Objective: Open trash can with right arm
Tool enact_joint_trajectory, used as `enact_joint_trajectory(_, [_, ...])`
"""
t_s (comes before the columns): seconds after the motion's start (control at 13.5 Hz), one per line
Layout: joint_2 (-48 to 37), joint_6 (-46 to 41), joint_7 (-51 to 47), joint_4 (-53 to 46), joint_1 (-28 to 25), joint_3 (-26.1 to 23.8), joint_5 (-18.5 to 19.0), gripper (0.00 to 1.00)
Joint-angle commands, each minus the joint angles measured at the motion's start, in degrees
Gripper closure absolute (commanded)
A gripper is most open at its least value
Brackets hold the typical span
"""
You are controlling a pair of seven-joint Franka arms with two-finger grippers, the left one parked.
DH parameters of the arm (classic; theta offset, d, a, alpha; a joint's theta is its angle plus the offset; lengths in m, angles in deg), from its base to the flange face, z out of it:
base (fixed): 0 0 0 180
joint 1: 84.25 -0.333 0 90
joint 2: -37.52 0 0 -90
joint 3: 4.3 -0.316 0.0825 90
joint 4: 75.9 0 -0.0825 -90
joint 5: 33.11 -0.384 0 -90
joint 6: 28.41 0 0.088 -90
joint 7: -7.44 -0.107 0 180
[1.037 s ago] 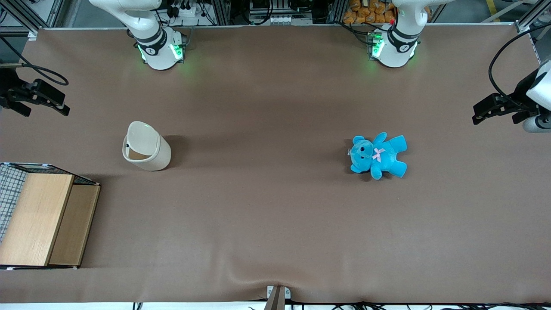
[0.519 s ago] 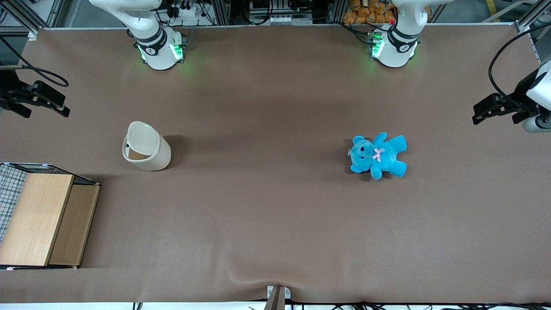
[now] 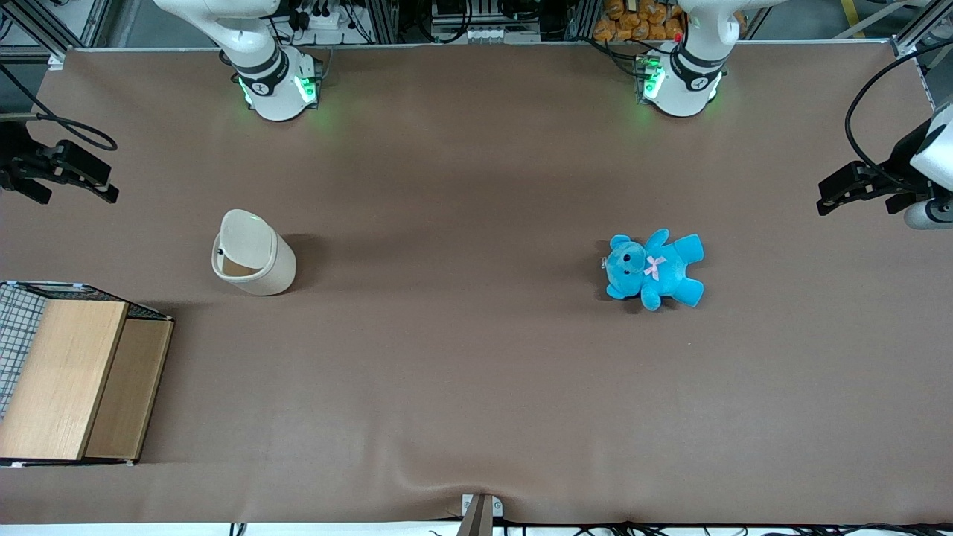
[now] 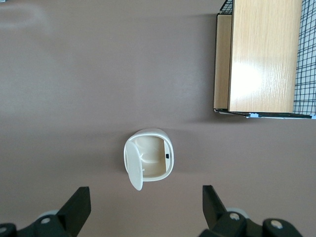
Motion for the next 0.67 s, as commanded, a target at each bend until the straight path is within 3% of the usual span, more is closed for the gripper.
enact_joint_trajectory(0.0, [0.42, -0.36, -0.67, -1.03, -0.26, 0.15, 1.02, 0.00])
enact_joint_trajectory(0.59, [0.42, -0.62, -0.32, -0.94, -0.17, 0.15, 0.93, 0.00])
